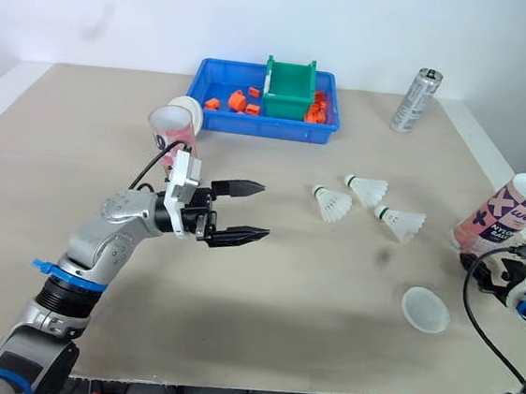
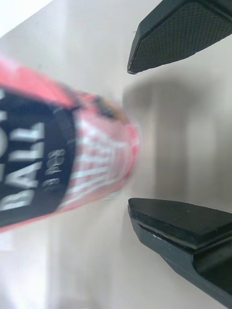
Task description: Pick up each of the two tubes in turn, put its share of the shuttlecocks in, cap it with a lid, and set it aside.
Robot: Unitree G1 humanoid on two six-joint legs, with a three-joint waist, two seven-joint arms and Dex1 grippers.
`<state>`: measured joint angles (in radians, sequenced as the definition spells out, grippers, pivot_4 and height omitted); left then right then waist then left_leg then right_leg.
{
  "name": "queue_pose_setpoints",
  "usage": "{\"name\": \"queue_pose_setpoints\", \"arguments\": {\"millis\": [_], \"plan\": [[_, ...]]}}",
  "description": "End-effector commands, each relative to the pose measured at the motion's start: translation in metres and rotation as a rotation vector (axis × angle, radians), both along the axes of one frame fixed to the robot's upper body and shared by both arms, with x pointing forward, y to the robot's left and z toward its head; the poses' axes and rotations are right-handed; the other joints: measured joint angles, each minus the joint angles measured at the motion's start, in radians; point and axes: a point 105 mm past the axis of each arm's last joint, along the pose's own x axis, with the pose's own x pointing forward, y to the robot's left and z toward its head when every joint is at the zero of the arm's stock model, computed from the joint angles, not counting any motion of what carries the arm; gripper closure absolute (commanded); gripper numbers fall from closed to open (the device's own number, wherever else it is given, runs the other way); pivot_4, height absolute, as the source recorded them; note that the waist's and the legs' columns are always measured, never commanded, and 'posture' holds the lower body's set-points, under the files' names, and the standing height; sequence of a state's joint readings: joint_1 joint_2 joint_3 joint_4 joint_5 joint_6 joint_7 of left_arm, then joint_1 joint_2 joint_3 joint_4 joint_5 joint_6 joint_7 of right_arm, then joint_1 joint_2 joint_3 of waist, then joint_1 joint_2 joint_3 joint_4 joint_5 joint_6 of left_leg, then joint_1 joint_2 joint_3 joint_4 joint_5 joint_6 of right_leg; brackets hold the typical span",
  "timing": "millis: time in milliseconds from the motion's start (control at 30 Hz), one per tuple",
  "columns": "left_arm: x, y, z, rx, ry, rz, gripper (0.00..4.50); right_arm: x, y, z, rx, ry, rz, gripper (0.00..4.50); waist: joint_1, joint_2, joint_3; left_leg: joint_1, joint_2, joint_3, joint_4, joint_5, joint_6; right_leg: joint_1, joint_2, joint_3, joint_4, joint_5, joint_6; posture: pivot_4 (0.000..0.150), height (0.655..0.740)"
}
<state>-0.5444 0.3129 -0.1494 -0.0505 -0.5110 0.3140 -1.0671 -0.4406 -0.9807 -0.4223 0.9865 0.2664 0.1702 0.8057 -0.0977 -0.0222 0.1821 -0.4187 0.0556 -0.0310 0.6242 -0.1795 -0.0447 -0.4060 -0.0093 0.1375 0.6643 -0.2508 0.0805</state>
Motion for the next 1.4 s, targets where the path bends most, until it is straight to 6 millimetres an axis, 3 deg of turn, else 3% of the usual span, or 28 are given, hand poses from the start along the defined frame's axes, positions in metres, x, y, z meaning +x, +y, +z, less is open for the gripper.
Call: {"name": "queue_pose_setpoints", "arguments": {"millis": [33,133,200,267,400,500,567,700,867,1133,1400], "plan": [[-0.005,0.018,0.006,-0.01,0.012,0.058,0.0,-0.008,-0.011,0.069,-0.058,-0.17,0.03,0.1,0.0,0.003,0.001,0.0,0.0,0.0,0.0,0.0,0.0,0.0,0.0,0.0,0.0,0.0,0.0,0.15,0.7309],[-0.013,0.034,-0.001,-0.021,0.106,0.12,0.0,-0.014,0.027,0.105,-0.018,-0.263,0.253,0.1,-0.005,0.005,0.0,0.001,0.0,0.0,0.0,0.0,0.0,0.0,0.0,0.001,0.0,0.0,0.0,0.15,0.7309],[-0.018,0.048,-0.009,-0.015,0.15,0.183,0.0,-0.022,0.074,0.115,0.004,-0.27,0.464,0.1,-0.006,0.004,0.001,0.004,0.001,-0.001,-0.002,0.0,0.0,0.001,0.001,0.0,0.0,-0.001,-0.001,0.15,0.7309],[-0.02,0.063,-0.015,-0.013,0.188,0.253,0.0,-0.032,0.112,0.114,-0.005,-0.247,0.612,0.1,-0.005,0.004,0.0,0.005,0.003,-0.002,-0.003,0.0,0.0,0.002,0.003,0.0,0.001,-0.002,-0.002,0.15,0.7309],[-0.025,0.096,-0.02,-0.056,0.274,0.404,0.0,-0.035,0.162,0.105,0.005,-0.232,0.76,0.1,-0.001,0.002,0.001,0.004,0.002,-0.003,0.0,0.0,-0.001,0.003,0.002,-0.001,0.001,-0.004,-0.007,0.15,0.7309],[-0.015,0.141,-0.026,-0.093,0.244,0.669,0.0,-0.023,0.22,0.094,0.044,-0.264,0.921,0.1,-0.006,-0.003,0.002,0.003,0.002,-0.001,0.002,0.0,-0.001,0.003,0.001,0.001,0.001,-0.003,-0.007,0.15,0.7309],[-0.008,0.16,-0.031,-0.114,0.221,0.795,0.0,-0.012,0.244,0.089,0.067,-0.285,0.957,0.1,-0.005,-0.006,0.003,0.004,0.002,-0.001,0.004,0.0,-0.002,0.002,0.001,0.001,0.001,0.0,-0.009,0.15,0.7309],[0.001,0.166,-0.039,-0.112,0.169,0.882,0.0,0.008,0.266,0.076,0.056,-0.305,0.95,0.1,0.011,-0.006,0.003,0.002,0.001,-0.001,0.003,0.003,-0.006,0.0,0.001,0.001,0.001,0.001,-0.009,0.15,0.7309],[0.025,0.156,-0.044,-0.064,0.098,0.878,0.0,0.027,0.288,0.07,0.06,-0.359,0.909,0.1,0.028,-0.008,0.002,-0.006,0.001,-0.002,0.002,0.004,-0.008,-0.004,0.002,0.001,-0.001,-0.001,-0.007,0.15,0.7309],[0.071,0.148,-0.05,-0.011,0.082,0.846,0.0,0.02,0.31,0.067,0.062,-0.403,0.934,0.1,0.032,-0.008,0.002,-0.006,0.0,-0.004,-0.004,0.003,-0.008,-0.004,0.003,0.0,-0.001,-0.002,-0.002,0.15,0.7309],[0.109,0.135,-0.058,0.046,0.096,0.839,0.0,0.012,0.313,0.072,0.066,-0.435,0.915,0.1,0.038,-0.008,0.001,-0.006,0.0,-0.006,-0.004,0.003,-0.008,-0.003,0.003,-0.001,-0.001,-0.002,-0.002,0.15,0.7309]]}}
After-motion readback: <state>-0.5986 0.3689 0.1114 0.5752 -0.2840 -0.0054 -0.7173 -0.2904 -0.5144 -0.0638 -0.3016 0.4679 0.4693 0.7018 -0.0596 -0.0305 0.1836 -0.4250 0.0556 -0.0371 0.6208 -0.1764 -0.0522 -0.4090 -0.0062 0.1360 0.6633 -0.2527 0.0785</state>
